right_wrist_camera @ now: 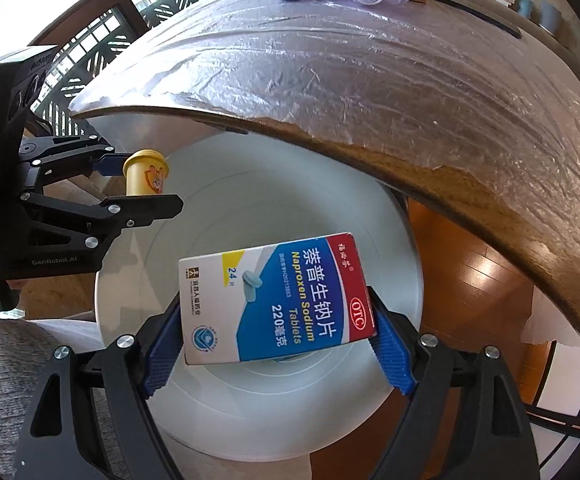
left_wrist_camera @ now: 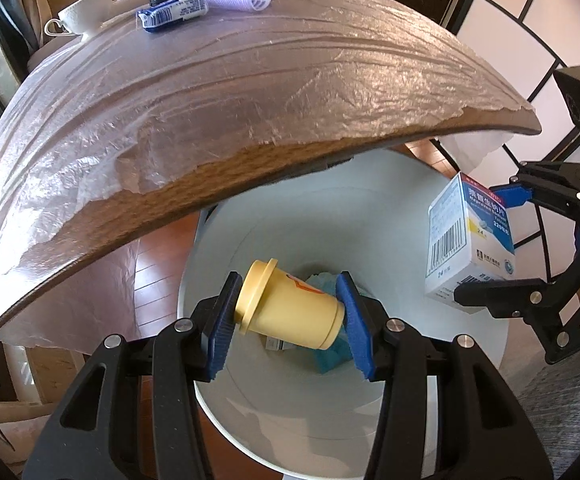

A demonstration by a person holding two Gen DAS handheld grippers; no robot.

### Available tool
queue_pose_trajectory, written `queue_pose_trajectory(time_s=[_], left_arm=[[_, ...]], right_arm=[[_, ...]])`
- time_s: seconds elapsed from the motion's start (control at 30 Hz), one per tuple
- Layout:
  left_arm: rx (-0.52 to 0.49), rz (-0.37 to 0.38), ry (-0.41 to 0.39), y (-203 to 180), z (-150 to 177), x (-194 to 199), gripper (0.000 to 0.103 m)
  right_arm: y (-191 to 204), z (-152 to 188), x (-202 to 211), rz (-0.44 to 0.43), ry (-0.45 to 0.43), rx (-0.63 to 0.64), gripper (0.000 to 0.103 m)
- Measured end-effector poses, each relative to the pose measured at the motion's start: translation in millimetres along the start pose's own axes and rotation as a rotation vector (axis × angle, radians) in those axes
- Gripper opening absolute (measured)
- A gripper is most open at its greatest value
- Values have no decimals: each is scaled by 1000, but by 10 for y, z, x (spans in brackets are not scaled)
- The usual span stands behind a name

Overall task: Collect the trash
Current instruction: 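Open the left tool to drop the yellow cup while the right tool drops the naproxen box, then move both open tools back over the table toward the remaining items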

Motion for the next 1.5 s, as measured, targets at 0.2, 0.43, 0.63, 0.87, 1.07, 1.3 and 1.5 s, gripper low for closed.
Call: queue_pose_trajectory(time_s=[0.2,0.43,0.63,0.87,1.07,1.3,1.5], left_arm=[[-14,-7,23,-21,98,-113,50],[-24,-10,46,-44,199,-235,50],[-32,-11,65,-52,266,-339,50],[-37,-17,84,-79,378,-411,50],[-35,-2,63,-110,308,-382,79],[-17,6,63,-49,261,-324,83],[-19,5,39,10,172,-134,83]], right_arm=[[28,14,-75,10,11,15,81],[46,36,-151,12,22,9,81],[10,46,-205,16,25,3,81],[11,64,-251,20,33,1,81],[-5,54,-256,12,39,-15,83],[-93,17,-185,22,22,-46,83],[-198,-16,62,22,-29,-64,96]])
Point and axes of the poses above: each gripper's, at about its wrist camera, not at the fingertips, and x roughly against the way its jaws point, y to its left, z to its underside, the point moved 7 cm from there along -x, roughly the way its jaws point, and after that the axes turned 3 degrees about -y, right-handed, at the moved point
